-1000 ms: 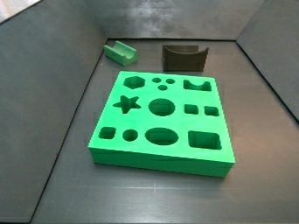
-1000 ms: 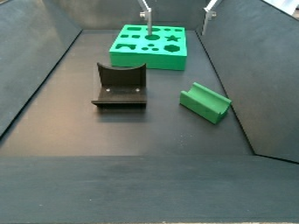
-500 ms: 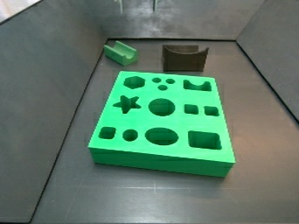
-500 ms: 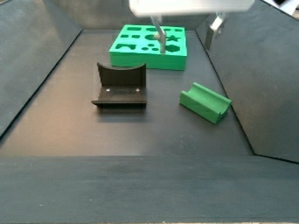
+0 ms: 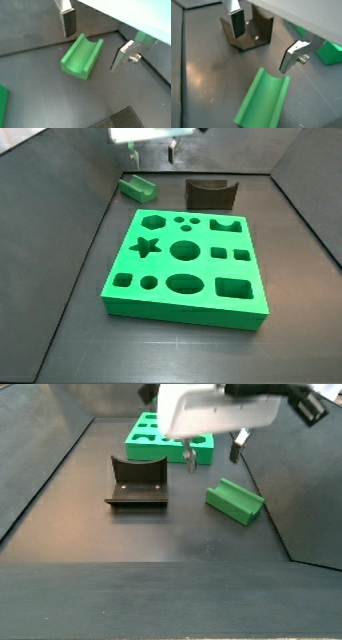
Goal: Pick up the arch object. Move up. Place the arch object on the fixture. Regrasp the arch object. Move to above the board. Insert the arch object.
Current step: Pick up the arch object.
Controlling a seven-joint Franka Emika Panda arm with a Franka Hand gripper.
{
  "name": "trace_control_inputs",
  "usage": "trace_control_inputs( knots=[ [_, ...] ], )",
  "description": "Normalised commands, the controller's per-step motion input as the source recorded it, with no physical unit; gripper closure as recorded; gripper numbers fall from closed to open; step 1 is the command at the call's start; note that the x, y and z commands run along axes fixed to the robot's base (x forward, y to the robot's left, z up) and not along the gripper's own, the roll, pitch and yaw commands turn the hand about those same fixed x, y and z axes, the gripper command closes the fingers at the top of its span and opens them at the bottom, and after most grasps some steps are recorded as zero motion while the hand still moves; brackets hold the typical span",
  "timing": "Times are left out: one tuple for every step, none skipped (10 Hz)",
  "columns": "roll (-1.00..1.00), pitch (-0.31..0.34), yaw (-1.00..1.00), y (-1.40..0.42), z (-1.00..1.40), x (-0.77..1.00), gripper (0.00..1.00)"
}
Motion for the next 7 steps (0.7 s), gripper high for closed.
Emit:
trace_control_inputs(
  knots=[
    [0.16, -0.173, 0.55, -0.05, -0.75, -0.08, 0.00],
    [0.08, -0.149, 0.54, -0.07, -0.71, -0.02, 0.00],
    [0.03, -0.116, 0.47, -0.05, -0.61, -0.11, 0.00],
    [0.00, -0.086, 0.33, 0.00, -0.51, -0.12, 0.00],
    [-0.04, -0.073, 0.25, 0.00, -0.44, -0.15, 0.00],
    [-0.03, -0.034, 0.23, 0.00, -0.39, -0.16, 0.00],
    [-0.08, -0.043, 0.22, 0.00, -0.36, -0.14, 0.00]
  ],
)
